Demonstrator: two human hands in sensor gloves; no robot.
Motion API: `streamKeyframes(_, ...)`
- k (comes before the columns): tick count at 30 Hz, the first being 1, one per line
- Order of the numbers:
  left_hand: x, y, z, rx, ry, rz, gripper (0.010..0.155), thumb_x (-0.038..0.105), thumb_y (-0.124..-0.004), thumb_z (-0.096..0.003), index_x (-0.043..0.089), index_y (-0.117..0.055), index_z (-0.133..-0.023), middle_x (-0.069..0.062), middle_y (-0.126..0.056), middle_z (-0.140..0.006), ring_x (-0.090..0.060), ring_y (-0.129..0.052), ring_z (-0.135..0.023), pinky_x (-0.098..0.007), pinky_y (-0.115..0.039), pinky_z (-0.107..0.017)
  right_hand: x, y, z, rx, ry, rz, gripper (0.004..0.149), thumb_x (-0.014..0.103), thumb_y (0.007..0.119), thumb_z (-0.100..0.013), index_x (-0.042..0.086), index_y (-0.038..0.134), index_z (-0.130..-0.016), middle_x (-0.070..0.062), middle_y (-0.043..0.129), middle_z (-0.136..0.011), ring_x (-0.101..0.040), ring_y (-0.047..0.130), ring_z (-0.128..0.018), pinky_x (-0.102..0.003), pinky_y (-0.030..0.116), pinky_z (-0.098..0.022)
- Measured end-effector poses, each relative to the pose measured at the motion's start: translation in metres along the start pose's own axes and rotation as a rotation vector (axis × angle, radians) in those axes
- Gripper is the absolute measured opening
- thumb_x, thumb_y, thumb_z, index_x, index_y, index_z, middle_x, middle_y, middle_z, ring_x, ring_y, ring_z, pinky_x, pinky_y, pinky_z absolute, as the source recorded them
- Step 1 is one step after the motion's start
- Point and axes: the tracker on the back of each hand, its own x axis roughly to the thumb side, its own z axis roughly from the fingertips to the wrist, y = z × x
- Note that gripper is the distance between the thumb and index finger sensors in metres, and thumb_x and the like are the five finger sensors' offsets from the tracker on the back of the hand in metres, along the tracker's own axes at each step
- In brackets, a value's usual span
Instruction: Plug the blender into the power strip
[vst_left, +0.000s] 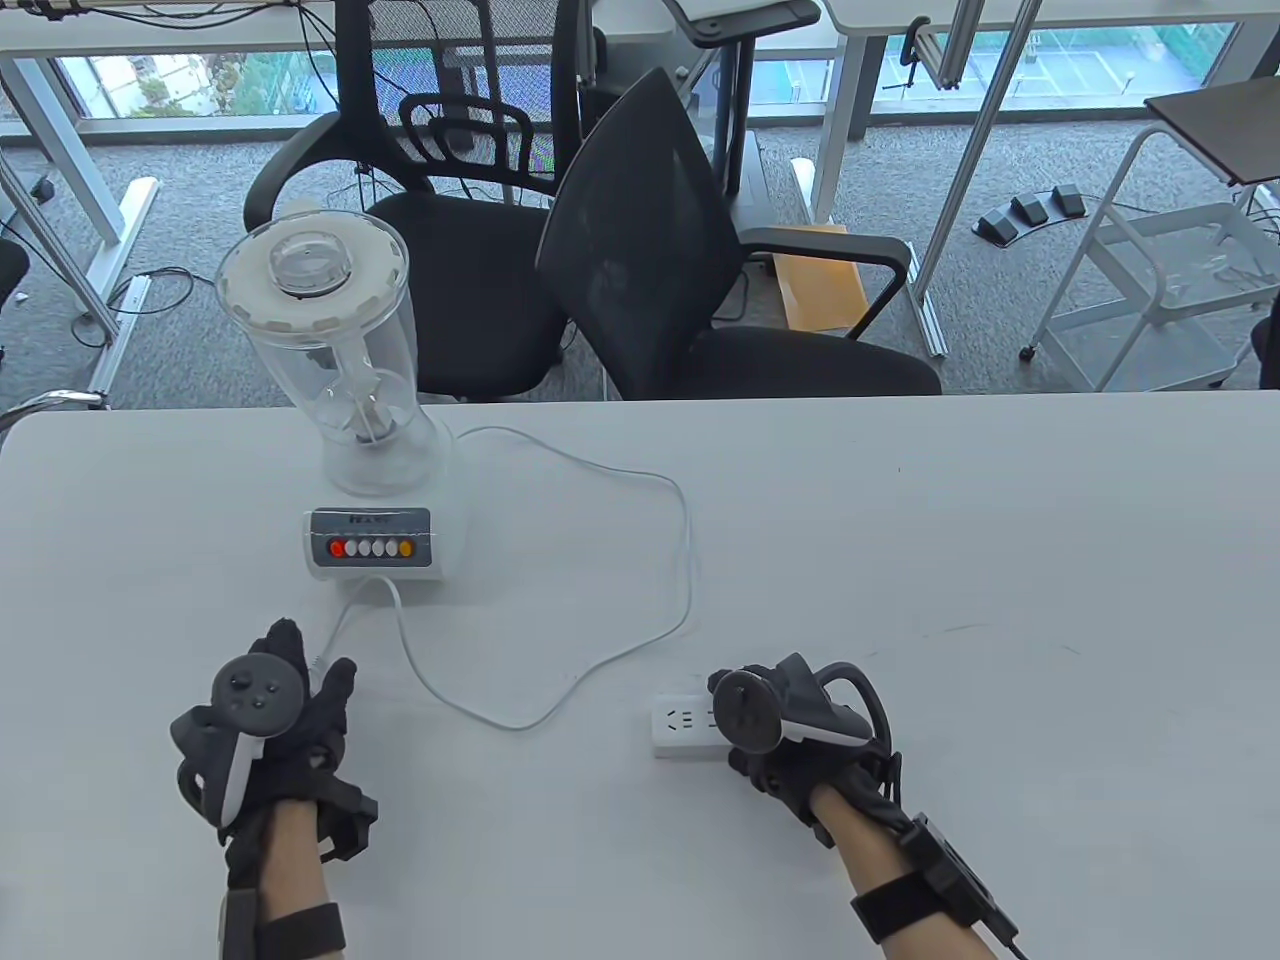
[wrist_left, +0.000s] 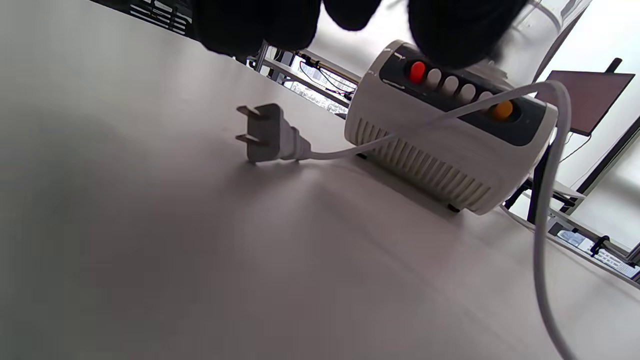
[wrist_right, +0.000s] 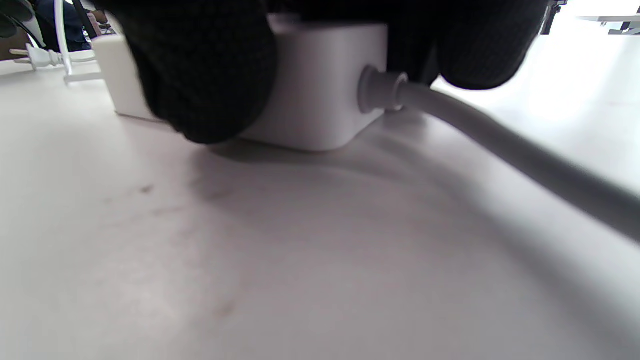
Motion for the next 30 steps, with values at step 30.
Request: streamKeyframes(30,0.049,-0.040,-0.048,-0.083,0.135,-0.845,0.054,0.035,-0.073,-0.0507,0.018,-0.074,-0.102,-0.003,-0.093,-0.086,-0.031,-0.096,-0.069,-0.063,-0.068,-0.067,0.002,0.002,0.001,-0.009,0.003,0.018,0.083,0.030,0.087,-0.039,0.004,0.052,-0.110,-0.027,0.064,-0.103,-0.050,0.072,-0.087,-0.062,0.068,-0.057)
